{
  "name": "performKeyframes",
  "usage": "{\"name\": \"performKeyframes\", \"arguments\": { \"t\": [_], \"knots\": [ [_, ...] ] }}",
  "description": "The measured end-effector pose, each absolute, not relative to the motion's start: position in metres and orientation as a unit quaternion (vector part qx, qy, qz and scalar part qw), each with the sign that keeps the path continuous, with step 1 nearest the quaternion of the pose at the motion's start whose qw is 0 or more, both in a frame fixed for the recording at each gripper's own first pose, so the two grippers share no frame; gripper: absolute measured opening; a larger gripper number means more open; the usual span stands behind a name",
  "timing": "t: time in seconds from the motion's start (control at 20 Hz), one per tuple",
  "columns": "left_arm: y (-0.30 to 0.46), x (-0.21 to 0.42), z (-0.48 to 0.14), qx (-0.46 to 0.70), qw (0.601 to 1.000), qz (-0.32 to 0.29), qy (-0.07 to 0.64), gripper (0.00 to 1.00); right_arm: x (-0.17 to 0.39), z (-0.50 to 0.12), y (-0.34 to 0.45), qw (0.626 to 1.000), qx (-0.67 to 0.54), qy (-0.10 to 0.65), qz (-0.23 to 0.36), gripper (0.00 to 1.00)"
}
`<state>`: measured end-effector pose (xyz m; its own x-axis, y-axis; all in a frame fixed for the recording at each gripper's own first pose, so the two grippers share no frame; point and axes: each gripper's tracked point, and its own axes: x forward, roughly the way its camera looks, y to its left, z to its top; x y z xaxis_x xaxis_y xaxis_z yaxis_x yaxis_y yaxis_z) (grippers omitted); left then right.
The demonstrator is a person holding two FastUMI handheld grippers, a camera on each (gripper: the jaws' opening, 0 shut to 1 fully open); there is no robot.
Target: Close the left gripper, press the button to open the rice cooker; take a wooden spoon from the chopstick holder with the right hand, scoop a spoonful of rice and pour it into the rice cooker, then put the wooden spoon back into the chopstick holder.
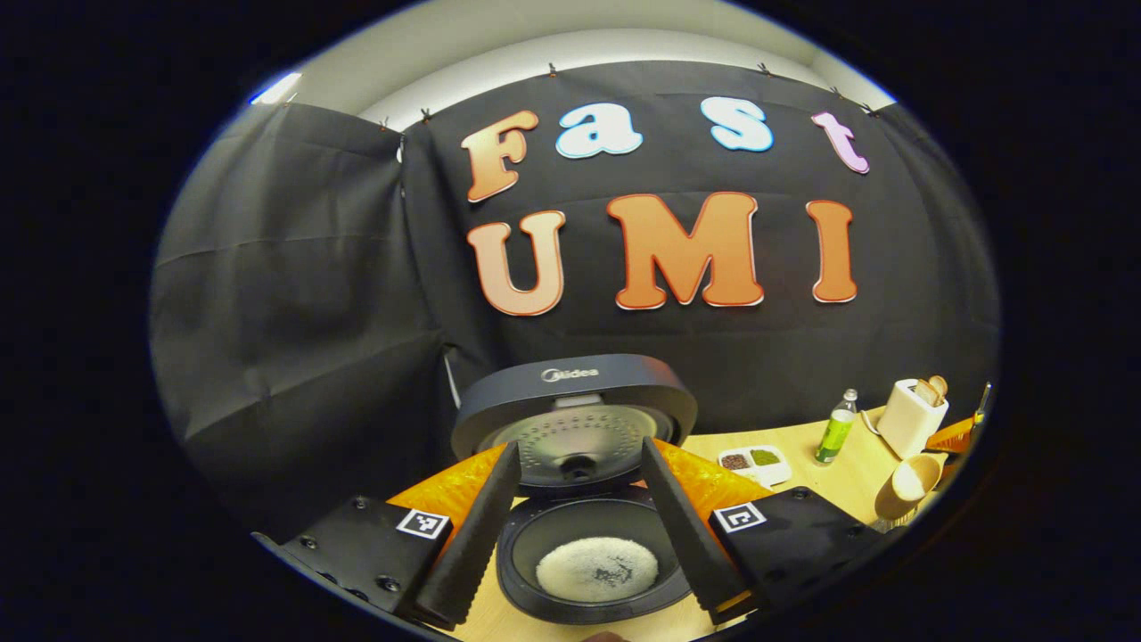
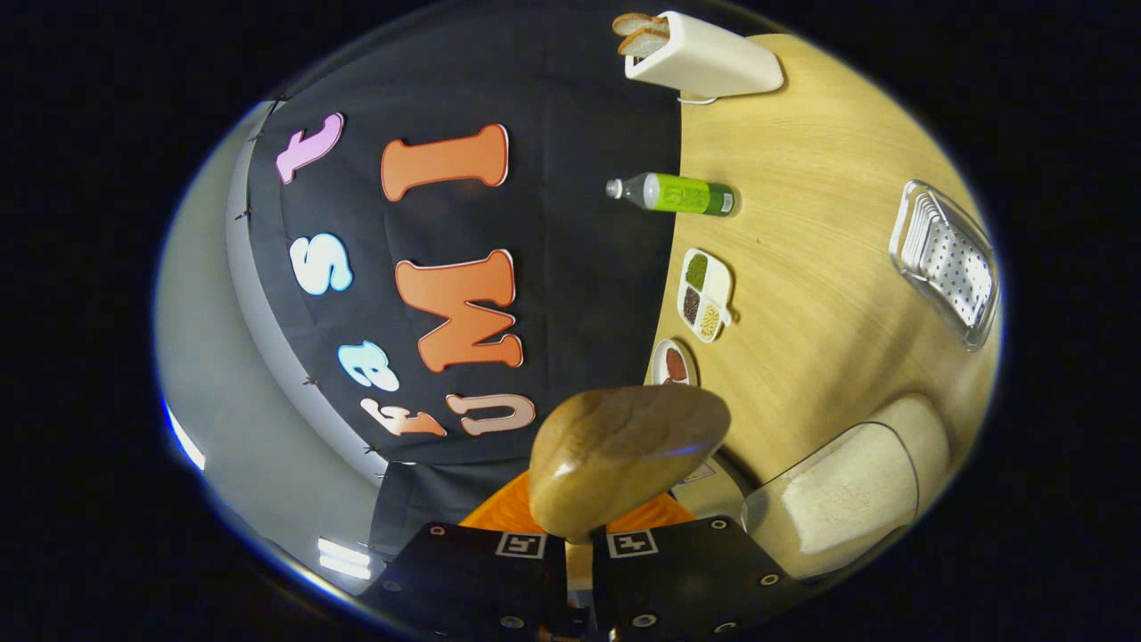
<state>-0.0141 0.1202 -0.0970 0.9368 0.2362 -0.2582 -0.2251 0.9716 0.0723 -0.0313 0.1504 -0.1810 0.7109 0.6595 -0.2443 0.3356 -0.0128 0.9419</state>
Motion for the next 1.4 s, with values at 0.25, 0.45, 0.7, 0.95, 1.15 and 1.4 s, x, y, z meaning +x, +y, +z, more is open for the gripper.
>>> {"name": "performKeyframes", "arguments": {
  "t": [0.25, 0.45, 0.7, 0.95, 1.15, 1.4],
  "knots": [
    [0.165, -0.045, -0.093, 0.018, 0.974, 0.182, 0.131, 0.92, -0.002, -0.151, 0.203, 0.584, 0.694, 0.373, 0.192, 0.11],
    [0.203, -0.076, -0.093, 0.025, 0.962, 0.237, 0.134, 0.92, 0.005, -0.157, 0.247, 0.590, 0.663, 0.407, 0.216, 0.11],
    [0.239, -0.107, -0.097, 0.024, 0.948, 0.285, 0.141, 0.92, 0.011, -0.147, 0.307, 0.596, 0.626, 0.433, 0.255, 0.11],
    [0.261, -0.111, -0.103, 0.016, 0.941, 0.306, 0.145, 0.92, 0.022, -0.145, 0.348, 0.655, 0.558, 0.428, 0.276, 0.11],
    [0.266, -0.111, -0.111, 0.008, 0.940, 0.307, 0.150, 0.93, 0.029, -0.150, 0.370, 0.711, 0.492, 0.417, 0.280, 0.11],
    [0.275, -0.110, -0.121, 0.006, 0.939, 0.306, 0.157, 0.93, 0.034, -0.157, 0.389, 0.781, 0.392, 0.389, 0.290, 0.11]
  ]
}}
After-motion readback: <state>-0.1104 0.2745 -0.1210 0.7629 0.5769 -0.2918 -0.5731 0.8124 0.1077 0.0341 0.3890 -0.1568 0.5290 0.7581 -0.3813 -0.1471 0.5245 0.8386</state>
